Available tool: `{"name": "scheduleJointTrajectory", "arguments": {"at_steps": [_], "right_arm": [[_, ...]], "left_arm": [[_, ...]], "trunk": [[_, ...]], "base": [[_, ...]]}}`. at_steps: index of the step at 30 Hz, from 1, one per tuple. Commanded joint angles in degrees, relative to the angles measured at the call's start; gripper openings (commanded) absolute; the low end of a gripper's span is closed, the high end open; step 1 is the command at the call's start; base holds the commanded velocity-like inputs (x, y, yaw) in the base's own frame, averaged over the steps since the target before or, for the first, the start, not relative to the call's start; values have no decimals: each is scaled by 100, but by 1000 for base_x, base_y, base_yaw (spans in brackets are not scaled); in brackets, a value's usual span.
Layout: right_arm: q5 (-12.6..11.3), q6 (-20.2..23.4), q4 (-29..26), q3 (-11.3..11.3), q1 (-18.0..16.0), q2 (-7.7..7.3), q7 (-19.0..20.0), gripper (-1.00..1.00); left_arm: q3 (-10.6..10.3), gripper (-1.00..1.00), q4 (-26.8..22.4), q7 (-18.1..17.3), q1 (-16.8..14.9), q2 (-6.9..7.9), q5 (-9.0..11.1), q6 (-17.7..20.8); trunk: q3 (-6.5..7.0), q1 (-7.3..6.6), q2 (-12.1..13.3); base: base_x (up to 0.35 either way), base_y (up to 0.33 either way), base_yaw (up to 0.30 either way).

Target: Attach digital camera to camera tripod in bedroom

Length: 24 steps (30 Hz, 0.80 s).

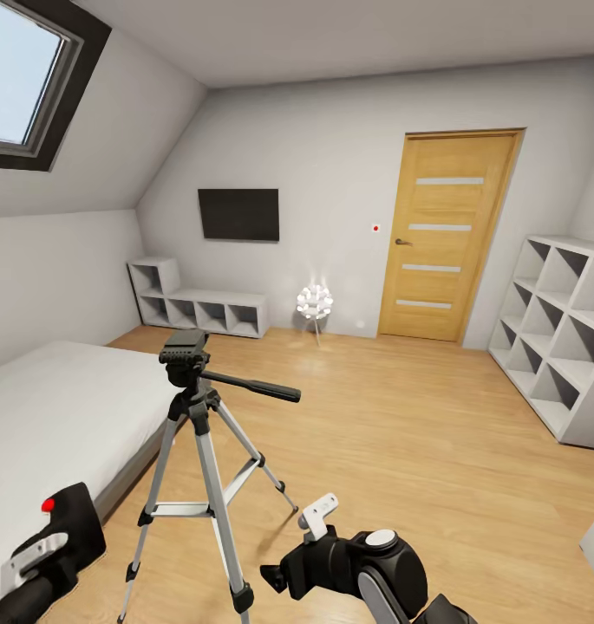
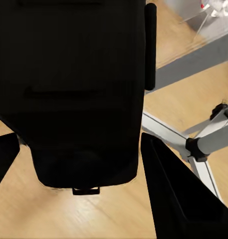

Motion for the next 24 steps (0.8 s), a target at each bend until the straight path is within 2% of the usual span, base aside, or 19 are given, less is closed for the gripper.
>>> {"name": "scheduleJointTrajectory", "arguments": {"at_steps": [1, 5, 6, 7, 12, 15, 18, 19, 20, 24], "right_arm": [[45, 19, -5, 4, -7, -3, 45, 100], [45, 13, -7, 4, -7, -4, 45, 100], [44, 11, -7, 5, -7, -5, 45, 100], [46, 10, -7, 5, -7, -5, 45, 100], [50, 10, -13, 6, -7, -5, 45, 100], [51, 9, -15, 7, -7, -1, 40, 100], [51, 8, -13, 10, -7, 1, 32, 100], [51, 8, -12, 10, -7, 1, 29, 100], [51, 7, -12, 11, -7, 2, 26, 100], [52, 7, -9, 12, -7, 2, 21, 100]], "left_arm": [[9, -100, -21, -55, -11, 59, 20, 42], [18, -100, -61, -173, -46, 305, 21, 43], [37, -100, -71, -206, -77, 426, 36, 41], [61, -100, -75, -220, -98, 481, 42, 40], [321, -100, -159, -249, -258, 689, 34, 69], [401, -100, -210, -243, -396, 788, 12, 95], [430, -100, -246, -243, -507, 963, 12, 110], [433, -100, -262, -248, -537, 1029, 15, 116], [435, -100, -327, -255, -594, 1177, 21, 133], [437, -100, -450, -258, -711, 1574, 21, 215]], "trunk": [[-9, 2, -8], [-9, 2, -8], [-9, 2, -8], [-9, 2, -8], [-9, 2, -8], [-9, 2, -8], [-9, 2, -8], [-9, 2, -8], [-9, 2, -8], [-9, 2, -8]], "base": [[0, 0, 0], [0, 0, 0], [0, 0, 0], [0, 0, 0], [0, 0, 0], [0, 0, 0], [0, 0, 0], [0, 0, 0], [0, 0, 0], [0, 0, 0]]}}
